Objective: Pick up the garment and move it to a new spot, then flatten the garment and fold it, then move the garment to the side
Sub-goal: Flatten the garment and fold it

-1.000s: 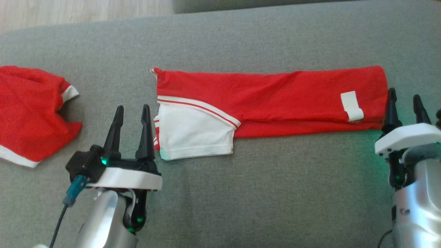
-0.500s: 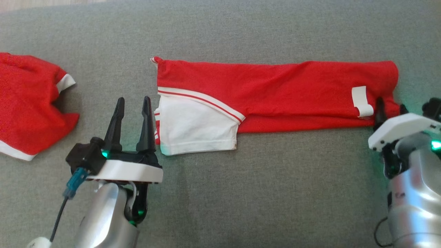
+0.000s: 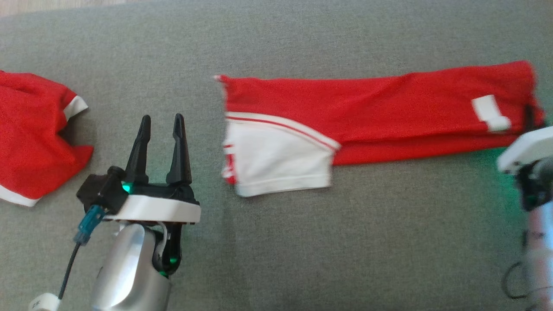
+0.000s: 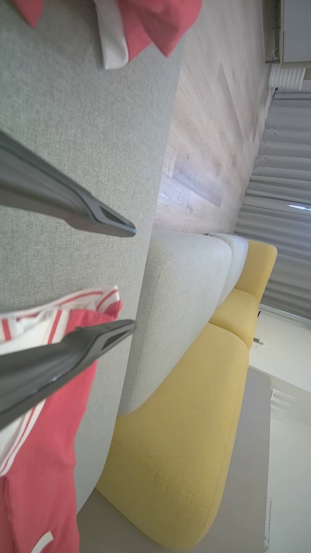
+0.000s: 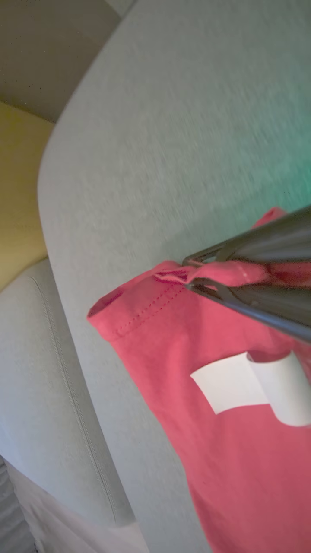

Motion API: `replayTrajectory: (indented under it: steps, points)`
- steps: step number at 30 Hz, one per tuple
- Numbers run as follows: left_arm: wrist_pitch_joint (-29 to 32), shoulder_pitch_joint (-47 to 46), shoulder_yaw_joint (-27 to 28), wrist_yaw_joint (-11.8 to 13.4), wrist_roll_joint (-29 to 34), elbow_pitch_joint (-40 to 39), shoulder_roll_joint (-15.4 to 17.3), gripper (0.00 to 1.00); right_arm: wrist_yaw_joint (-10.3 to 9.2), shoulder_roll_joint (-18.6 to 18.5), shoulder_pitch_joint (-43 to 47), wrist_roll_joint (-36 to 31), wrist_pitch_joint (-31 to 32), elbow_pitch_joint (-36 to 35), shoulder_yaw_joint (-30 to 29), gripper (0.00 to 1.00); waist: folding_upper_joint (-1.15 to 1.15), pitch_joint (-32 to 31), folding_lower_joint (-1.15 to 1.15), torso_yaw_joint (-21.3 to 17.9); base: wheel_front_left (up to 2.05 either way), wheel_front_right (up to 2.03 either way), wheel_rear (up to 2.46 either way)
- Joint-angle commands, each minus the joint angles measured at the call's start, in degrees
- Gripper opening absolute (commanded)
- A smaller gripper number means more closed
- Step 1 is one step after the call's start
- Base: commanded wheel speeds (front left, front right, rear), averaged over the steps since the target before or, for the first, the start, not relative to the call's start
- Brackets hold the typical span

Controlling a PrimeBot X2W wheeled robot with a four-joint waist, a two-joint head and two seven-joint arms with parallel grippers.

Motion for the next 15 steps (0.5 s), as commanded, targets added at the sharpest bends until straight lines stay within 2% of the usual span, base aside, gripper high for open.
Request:
replayTrajectory:
  steps: [1, 6, 9, 15]
  points:
    - [-0.3, -1.86, 2.1, -0.23, 0.46, -1.33, 0.34, 1.0, -0.04, -2.28, -0.46, 0.41, 0.12, -2.43, 0.37, 0.0, 0.0, -0.23, 0.0, -0.05, 0.0, 0.0, 0.0]
    - [-0.3, -1.62, 1.91, -0.28, -0.02, -1.3, 0.33, 1.0, -0.04, -5.32, -0.31, -0.15, -0.55, -2.86, -0.41, 0.0, 0.0, -1.41, 0.0, -0.07, 0.0, 0.0, 0.0]
    - [-0.3, -1.18, 2.12, -0.29, -0.12, -1.37, 0.32, 1.0, -0.04, -4.35, -0.51, -0.06, -0.94, -3.24, 0.93, 0.0, 0.0, -2.8, 0.0, -0.09, 0.0, 0.0, 0.0]
    - [-0.3, 0.43, 2.74, -0.31, 0.07, -1.28, 0.32, 1.0, -0.04, 0.02, -0.49, 1.14, -0.75, -6.11, 6.84, 0.0, 0.0, -6.93, 0.0, 0.14, 0.0, 0.0, 0.0]
